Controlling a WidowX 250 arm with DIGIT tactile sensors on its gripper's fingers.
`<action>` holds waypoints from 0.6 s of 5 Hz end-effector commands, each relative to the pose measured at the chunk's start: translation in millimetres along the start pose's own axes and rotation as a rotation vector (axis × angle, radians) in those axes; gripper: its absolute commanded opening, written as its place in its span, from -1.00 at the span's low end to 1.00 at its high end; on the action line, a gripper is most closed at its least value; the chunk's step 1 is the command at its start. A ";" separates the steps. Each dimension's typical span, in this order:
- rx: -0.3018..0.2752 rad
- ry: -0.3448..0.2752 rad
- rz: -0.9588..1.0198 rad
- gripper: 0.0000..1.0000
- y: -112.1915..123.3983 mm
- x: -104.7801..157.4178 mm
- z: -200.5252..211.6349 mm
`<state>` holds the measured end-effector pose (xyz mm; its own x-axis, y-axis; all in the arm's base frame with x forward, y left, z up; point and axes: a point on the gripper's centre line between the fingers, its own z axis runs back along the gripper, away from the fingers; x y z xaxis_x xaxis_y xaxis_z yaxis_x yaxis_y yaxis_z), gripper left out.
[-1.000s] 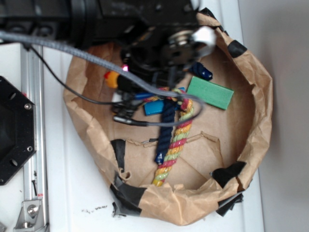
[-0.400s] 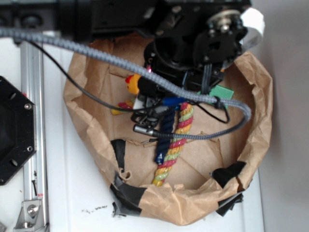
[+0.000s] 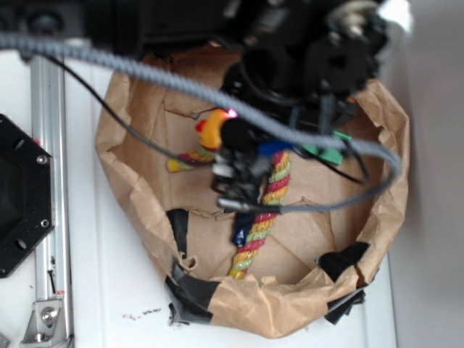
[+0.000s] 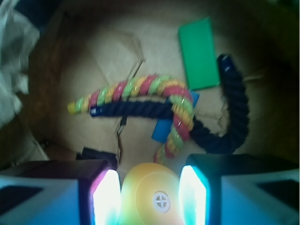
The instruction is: Grab the yellow duck.
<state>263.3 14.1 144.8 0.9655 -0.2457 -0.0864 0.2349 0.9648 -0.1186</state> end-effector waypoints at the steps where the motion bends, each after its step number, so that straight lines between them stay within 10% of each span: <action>1: 0.008 -0.308 0.060 -1.00 -12.8 61.5 -11.3; 3: -0.009 -0.349 0.036 -1.00 7.1 112.2 -39.3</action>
<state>352.1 -12.6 70.5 0.9767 -0.1491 0.1541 0.1739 0.9713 -0.1623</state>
